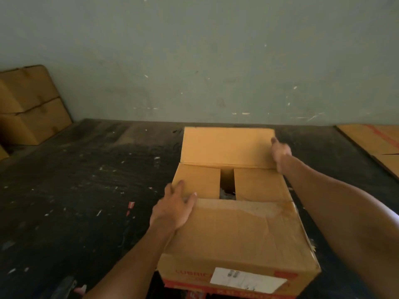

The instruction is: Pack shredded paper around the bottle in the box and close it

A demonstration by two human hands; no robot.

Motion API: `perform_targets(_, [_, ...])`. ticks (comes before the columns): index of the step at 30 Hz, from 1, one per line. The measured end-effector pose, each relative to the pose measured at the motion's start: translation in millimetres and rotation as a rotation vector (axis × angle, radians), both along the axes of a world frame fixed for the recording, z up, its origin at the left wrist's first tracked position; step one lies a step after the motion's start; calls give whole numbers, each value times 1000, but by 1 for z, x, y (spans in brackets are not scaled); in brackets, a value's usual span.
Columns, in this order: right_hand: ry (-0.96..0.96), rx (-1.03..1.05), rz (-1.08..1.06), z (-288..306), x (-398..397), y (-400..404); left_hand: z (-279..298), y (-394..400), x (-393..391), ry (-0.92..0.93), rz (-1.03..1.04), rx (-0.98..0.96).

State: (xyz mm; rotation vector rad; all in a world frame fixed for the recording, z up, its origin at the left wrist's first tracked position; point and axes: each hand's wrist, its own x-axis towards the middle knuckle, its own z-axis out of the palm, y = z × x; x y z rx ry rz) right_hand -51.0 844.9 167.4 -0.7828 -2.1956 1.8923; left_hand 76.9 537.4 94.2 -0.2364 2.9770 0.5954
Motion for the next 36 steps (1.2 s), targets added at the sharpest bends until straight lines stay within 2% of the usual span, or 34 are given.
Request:
perform_targets(5, [260, -102, -136, 41, -2, -9, 2, 2, 2, 49, 32, 39])
perform_targets(9, [386, -28, -108, 51, 29, -5, 5, 5, 6, 93, 77, 46])
perform_targets(14, [378, 228, 83, 34, 89, 4, 13, 5, 15, 150, 172, 199])
perform_targets(19, [279, 378, 280, 0, 149, 9, 17, -5, 27, 334, 230, 585])
perform_targets(21, [181, 470, 414, -16, 166, 6, 18, -12, 26, 373, 184, 657])
perform_targets(22, [112, 577, 491, -26, 173, 5, 18, -13, 26, 357, 159, 620])
perform_targets(24, [-59, 855, 647, -45, 184, 1, 19, -10, 32, 283, 97, 418])
perform_targets(26, [-167, 1002, 681, -55, 190, -3, 20, -4, 41, 205, 18, 185])
perform_targets(30, [-275, 1074, 654, -49, 201, -15, 22, 2, 52, 94, -91, -62])
perform_targets(32, [-285, 1102, 645, -45, 216, -28, 20, 4, 63, 117, -122, -132])
perform_targets(36, [-202, 1114, 632, -48, 266, -50, 4, 13, 100, 245, -280, -149])
